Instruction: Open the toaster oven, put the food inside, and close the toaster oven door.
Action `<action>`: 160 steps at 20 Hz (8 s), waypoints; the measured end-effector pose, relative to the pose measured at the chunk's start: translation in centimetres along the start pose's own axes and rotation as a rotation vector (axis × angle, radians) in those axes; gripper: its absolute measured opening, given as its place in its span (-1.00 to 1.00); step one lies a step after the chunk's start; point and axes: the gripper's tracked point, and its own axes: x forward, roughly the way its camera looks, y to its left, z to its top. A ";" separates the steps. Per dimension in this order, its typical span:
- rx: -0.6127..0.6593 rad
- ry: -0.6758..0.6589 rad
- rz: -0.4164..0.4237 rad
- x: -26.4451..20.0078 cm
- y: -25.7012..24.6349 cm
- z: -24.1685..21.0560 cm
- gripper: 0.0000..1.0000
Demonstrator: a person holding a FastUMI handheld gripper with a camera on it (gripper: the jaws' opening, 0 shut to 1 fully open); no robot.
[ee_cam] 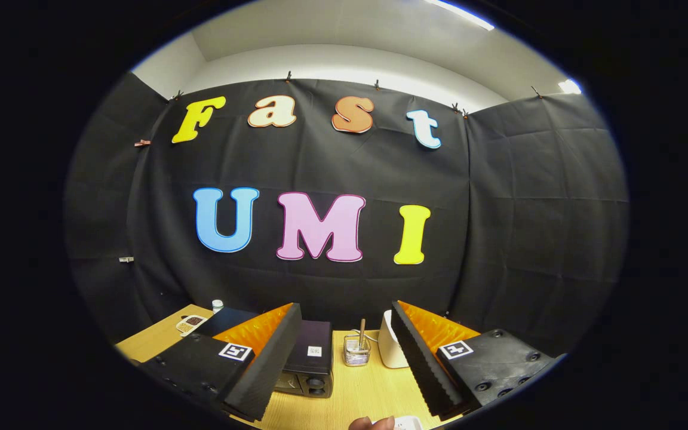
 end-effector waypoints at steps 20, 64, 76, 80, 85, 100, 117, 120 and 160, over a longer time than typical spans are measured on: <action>0.074 0.103 0.111 0.4 9.7 -4.9 0.95; 0.044 0.590 0.069 0.5 22.0 -26.4 0.98; 0.084 0.815 0.076 -7.0 21.3 -34.0 0.97; 0.071 0.908 0.118 -8.7 21.0 -37.3 0.98; 0.072 0.914 0.167 -9.6 20.9 -36.7 0.98; 0.144 0.877 0.309 -9.5 11.8 -28.0 0.99; 0.126 1.149 0.287 -10.8 -10.6 -32.5 0.99; 0.162 1.195 0.264 -10.2 -13.2 -34.5 0.99; 0.794 1.285 0.276 -12.7 -14.0 -37.6 -0.90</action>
